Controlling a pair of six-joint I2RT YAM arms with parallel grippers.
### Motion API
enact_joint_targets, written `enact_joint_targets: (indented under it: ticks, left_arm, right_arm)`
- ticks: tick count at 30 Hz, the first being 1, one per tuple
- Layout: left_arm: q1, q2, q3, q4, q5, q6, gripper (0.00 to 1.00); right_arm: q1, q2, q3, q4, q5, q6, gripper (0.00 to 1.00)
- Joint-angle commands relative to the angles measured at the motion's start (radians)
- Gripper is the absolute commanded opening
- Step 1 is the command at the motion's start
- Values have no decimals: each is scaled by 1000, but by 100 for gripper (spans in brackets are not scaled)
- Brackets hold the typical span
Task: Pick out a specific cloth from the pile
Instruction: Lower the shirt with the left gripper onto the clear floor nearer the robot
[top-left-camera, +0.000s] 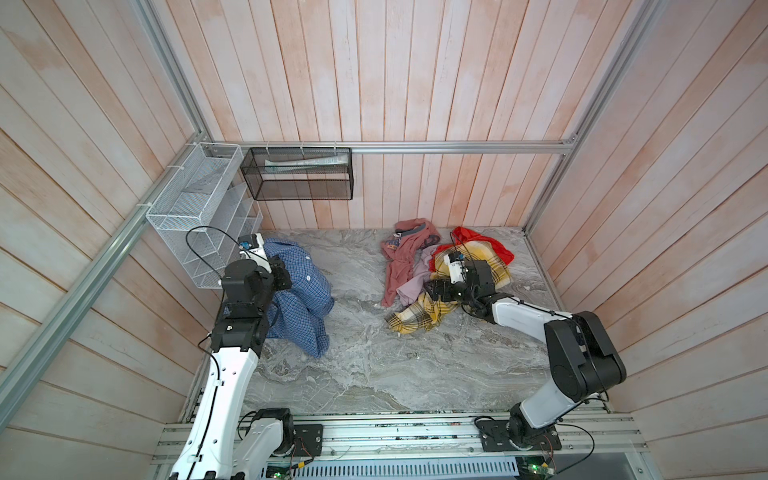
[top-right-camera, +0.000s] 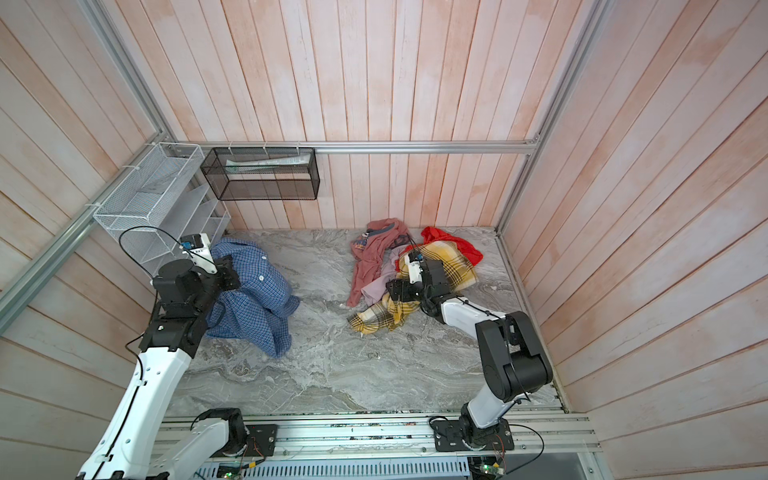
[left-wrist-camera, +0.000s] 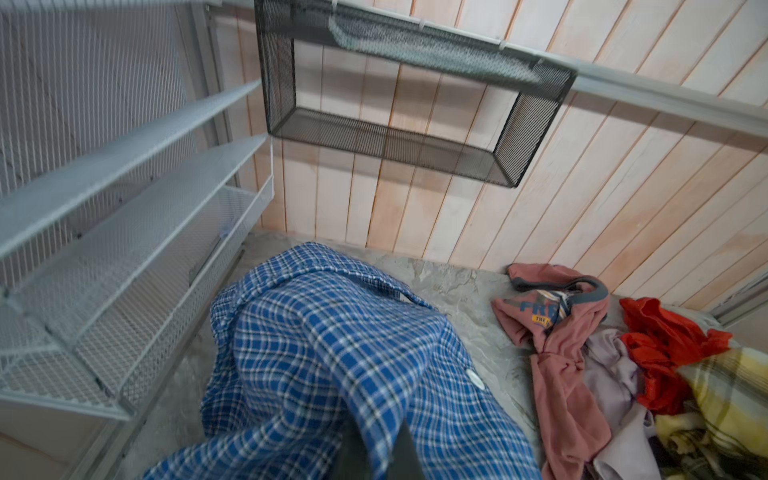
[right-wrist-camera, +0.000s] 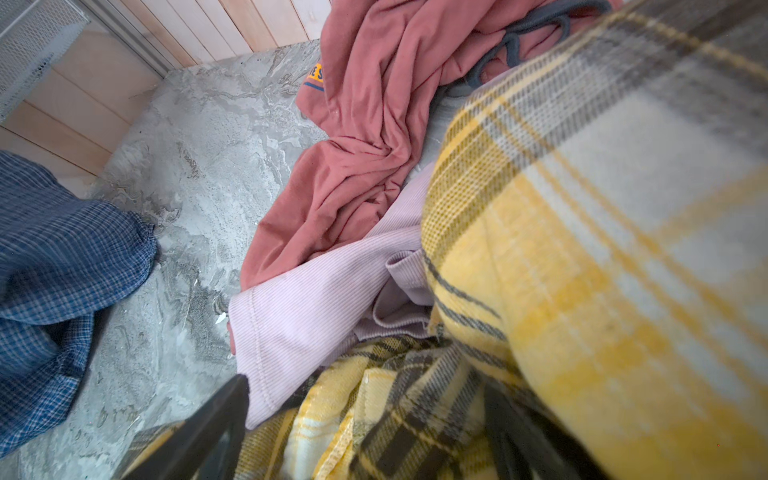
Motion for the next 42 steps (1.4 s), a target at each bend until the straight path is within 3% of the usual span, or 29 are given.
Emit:
enact_joint_targets:
  ticks: [1,8,17,20,24,29,31,38,42]
  left_arm:
    - [11,44,-56,-1,-6,-66,0]
    - [54,305,70,-56,54,-44,0]
    - [60,513,7,-52,62,-65,2]
    - [61,578,19,-90,75,-78,32]
    - [61,589,29,-125,63,-98,56]
    - [60,482,39,-173,9,-97,78]
    - [54,396,35,-184,-2,-91,99]
    - [-36,193,42,-282,-65,-62,100]
    - [-128,139,0,-373,-114,-166,100]
  right_arm:
    - [1,31,33,-21,-28,-10,88]
    - [9,25,30,-26,-33,-8,87]
    - [17,-2,43,-27,-44,-19,87]
    - [17,-11,56,-44,-36,-35,87]
    - [16,-19,58,-49,-33,-42,87]
    - [15,-32,51,-50,-25,-52,87]
    - [15,-39,51,-52,-21,-57,88]
    - [12,-39,48,-56,-15,-66,88]
    - [13,-39,50,-56,-19,-66,88]
